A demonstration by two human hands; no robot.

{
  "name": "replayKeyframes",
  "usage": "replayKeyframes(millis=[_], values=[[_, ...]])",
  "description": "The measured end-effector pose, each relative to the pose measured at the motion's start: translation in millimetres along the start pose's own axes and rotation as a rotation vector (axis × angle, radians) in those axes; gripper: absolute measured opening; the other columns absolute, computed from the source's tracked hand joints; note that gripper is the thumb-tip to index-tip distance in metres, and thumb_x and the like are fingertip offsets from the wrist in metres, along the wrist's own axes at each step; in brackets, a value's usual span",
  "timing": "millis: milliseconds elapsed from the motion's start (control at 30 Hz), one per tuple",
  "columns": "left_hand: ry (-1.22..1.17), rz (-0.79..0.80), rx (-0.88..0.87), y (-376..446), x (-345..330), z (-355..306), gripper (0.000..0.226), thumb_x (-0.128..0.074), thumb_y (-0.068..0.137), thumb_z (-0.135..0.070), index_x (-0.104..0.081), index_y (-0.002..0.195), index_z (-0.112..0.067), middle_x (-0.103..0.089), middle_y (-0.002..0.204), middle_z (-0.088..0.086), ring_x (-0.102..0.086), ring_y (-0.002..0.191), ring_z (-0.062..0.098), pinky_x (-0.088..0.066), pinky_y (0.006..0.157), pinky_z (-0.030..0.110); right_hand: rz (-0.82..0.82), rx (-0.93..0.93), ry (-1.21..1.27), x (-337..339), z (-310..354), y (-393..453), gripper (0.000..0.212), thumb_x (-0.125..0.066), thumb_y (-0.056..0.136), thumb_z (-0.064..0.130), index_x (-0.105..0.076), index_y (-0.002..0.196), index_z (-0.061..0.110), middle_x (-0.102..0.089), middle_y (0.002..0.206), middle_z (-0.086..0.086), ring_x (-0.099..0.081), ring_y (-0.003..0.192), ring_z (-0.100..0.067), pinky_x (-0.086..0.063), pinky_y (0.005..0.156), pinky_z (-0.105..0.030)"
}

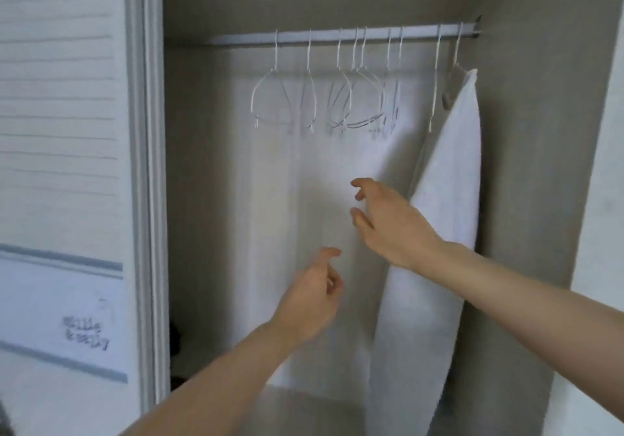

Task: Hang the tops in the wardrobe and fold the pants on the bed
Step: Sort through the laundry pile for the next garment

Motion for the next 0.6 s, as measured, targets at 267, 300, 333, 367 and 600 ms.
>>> replayKeyframes(millis=[267, 300, 333, 367, 600], values=[[0.366, -0.144, 0.406, -173, 74, 52, 0.033, -0.053, 0.092, -0.012, -0.051, 0.124, -0.022, -0.066, 0.081, -0.005, -0.062, 0.079, 0.016, -0.050, 0.078, 0.034, 0.171, 0.213, 0.403, -92, 79, -94, 0.042, -0.040, 0.098, 0.031, -0.037, 0.138, 0.017, -0.057, 0.119, 0.003, -0.049, 0.113, -0.018, -0.044, 0.091, -0.036], [0.378, -0.157, 0.467, -199, 79, 58, 0.032, -0.053, 0.092, -0.013, -0.052, 0.123, -0.023, -0.067, 0.080, -0.005, -0.062, 0.078, 0.014, -0.051, 0.077, 0.034, 0.207, 0.234, 0.454, -104, 91, -110, 0.042, -0.040, 0.098, 0.031, -0.037, 0.138, 0.017, -0.058, 0.116, 0.004, -0.049, 0.111, -0.017, -0.043, 0.089, -0.033], [0.386, -0.173, 0.543, -232, 85, 65, 0.031, -0.053, 0.092, -0.013, -0.052, 0.121, -0.025, -0.067, 0.080, -0.005, -0.062, 0.076, 0.013, -0.052, 0.075, 0.034, 0.257, 0.252, 0.511, -116, 105, -130, 0.042, -0.041, 0.098, 0.031, -0.038, 0.138, 0.017, -0.058, 0.112, 0.004, -0.049, 0.109, -0.015, -0.042, 0.087, -0.030], [0.392, -0.187, 0.620, -263, 91, 71, 0.030, -0.052, 0.092, -0.013, -0.052, 0.119, -0.027, -0.066, 0.080, -0.006, -0.063, 0.074, 0.012, -0.053, 0.072, 0.034, 0.302, 0.266, 0.568, -128, 119, -150, 0.041, -0.041, 0.098, 0.030, -0.039, 0.137, 0.017, -0.059, 0.109, 0.004, -0.050, 0.108, -0.015, -0.042, 0.087, -0.029], [0.558, -0.114, 1.094, -462, 120, 103, 0.023, -0.048, 0.091, -0.012, -0.051, 0.084, -0.034, -0.061, 0.096, -0.007, -0.061, 0.090, 0.016, -0.050, 0.079, 0.032, 0.741, 0.335, 0.760, -208, 217, -285, 0.036, -0.043, 0.100, 0.032, -0.046, 0.131, 0.014, -0.062, 0.100, 0.000, -0.058, 0.096, -0.018, -0.045, 0.079, -0.029]])
Point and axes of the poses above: each hand's wrist, its own y-axis towards the middle knuckle, its own x-axis out of the back of the hand, z = x × y, the point moved 9 cm from there along y, towards the middle knuckle
